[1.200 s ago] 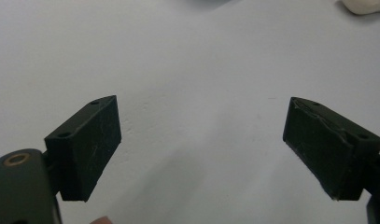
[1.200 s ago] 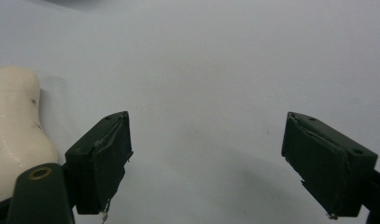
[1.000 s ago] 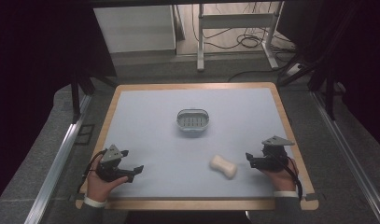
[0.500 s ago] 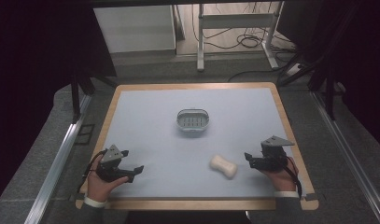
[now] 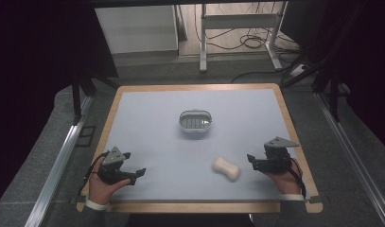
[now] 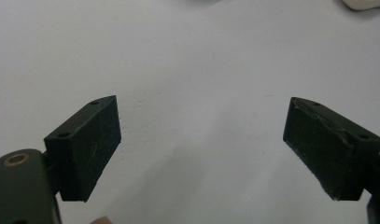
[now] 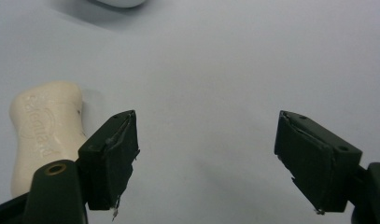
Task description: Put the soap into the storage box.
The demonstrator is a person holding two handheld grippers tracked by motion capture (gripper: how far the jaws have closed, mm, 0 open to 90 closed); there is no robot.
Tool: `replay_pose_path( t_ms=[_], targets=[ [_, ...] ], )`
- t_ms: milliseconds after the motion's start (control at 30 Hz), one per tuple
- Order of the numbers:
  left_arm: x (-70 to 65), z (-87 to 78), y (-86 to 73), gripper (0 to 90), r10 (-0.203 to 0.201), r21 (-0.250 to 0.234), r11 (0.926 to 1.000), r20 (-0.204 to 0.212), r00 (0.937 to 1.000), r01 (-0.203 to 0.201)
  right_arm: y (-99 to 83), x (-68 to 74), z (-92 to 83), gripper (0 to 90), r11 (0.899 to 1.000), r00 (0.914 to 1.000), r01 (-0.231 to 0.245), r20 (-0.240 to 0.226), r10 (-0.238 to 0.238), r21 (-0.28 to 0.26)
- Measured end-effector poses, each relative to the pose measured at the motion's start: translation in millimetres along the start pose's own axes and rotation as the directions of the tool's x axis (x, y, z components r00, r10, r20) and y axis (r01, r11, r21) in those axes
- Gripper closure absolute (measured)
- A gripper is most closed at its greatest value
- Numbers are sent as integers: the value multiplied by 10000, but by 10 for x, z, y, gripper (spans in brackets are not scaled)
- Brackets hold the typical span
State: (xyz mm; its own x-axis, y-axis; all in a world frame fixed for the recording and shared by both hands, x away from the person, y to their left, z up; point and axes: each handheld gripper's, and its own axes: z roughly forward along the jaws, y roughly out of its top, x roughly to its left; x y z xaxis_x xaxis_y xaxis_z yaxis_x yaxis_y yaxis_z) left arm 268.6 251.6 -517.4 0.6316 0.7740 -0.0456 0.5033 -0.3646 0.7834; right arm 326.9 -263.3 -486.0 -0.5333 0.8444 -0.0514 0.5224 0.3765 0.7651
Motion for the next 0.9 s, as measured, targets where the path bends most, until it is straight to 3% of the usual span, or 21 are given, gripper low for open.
replay_pose_path(
  t_ms=[333, 900],
  targets=[
    [-18, 36, -2, 118, 46, 122, 9999, 57, 10000, -46, 82, 90, -8, 210, 9986, 9986, 506, -118, -508, -140],
    [-14, 11, -3, 117, -33, 74, 10000, 27, 10000, 33, 144, 174, 65, 222, 9963, 9961, 849, -263, -846, 99]
  ],
)
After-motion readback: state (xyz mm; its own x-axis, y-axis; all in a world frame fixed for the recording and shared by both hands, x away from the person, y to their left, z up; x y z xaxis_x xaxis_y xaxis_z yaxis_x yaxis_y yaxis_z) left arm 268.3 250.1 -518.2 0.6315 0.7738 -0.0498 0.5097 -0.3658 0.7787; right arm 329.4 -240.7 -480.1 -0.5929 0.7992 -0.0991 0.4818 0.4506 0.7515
